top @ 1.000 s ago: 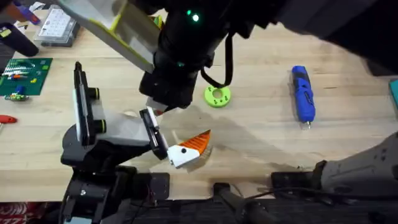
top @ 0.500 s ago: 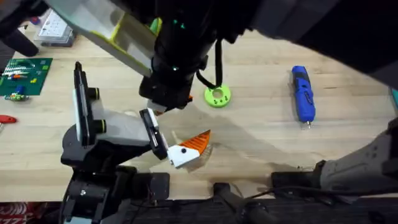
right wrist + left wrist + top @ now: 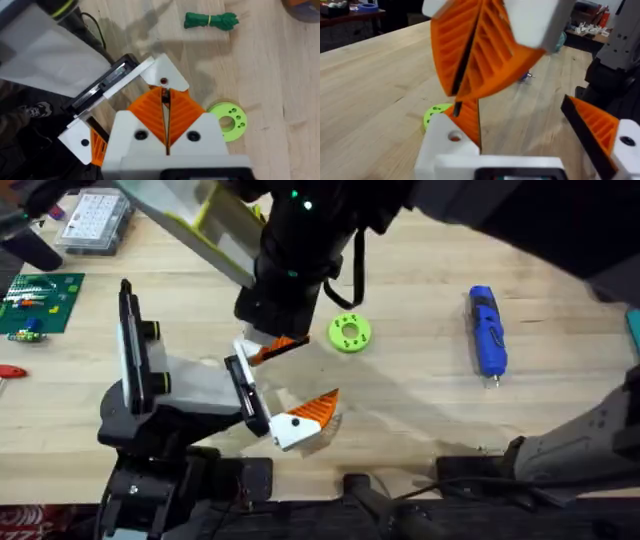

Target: Pick up the gripper from the table and insert it into the empty holder that is missing its gripper. Then pick up a screw, insert it into the mounting hole, and use the screwdriver to tighten it. Finally, clean up the table by picking up the vegetable and placing it into the bucket.

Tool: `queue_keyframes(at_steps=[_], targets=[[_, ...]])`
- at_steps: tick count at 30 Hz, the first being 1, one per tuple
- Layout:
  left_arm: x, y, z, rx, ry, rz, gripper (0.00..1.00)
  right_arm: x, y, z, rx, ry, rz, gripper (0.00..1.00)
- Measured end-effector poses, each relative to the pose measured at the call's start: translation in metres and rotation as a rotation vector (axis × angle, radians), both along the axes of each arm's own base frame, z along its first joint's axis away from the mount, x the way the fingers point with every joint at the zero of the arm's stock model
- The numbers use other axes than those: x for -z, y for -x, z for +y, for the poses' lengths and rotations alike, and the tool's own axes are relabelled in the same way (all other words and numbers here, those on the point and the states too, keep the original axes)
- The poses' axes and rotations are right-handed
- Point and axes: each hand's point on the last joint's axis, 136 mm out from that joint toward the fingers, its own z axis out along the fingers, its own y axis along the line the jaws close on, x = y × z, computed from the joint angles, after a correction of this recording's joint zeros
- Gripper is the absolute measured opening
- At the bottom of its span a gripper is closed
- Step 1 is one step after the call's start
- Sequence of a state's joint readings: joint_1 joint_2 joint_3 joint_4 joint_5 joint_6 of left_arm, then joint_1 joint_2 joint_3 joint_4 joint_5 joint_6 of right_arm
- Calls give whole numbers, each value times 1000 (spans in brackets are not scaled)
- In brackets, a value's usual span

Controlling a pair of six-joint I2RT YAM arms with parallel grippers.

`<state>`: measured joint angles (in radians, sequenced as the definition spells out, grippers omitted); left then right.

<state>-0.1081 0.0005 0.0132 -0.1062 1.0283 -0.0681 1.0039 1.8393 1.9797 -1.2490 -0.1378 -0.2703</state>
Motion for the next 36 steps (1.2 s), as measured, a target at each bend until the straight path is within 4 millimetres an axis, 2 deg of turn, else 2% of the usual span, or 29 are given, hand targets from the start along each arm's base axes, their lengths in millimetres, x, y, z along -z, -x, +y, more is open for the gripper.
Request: queue_keyframes(at_steps=[11,36], targets=[[0,0,0,0,0,0,986,6,7,5,-19,-7,52,10],[0,0,0,0,0,0,986,10,3,7,-53,-12,31,10]])
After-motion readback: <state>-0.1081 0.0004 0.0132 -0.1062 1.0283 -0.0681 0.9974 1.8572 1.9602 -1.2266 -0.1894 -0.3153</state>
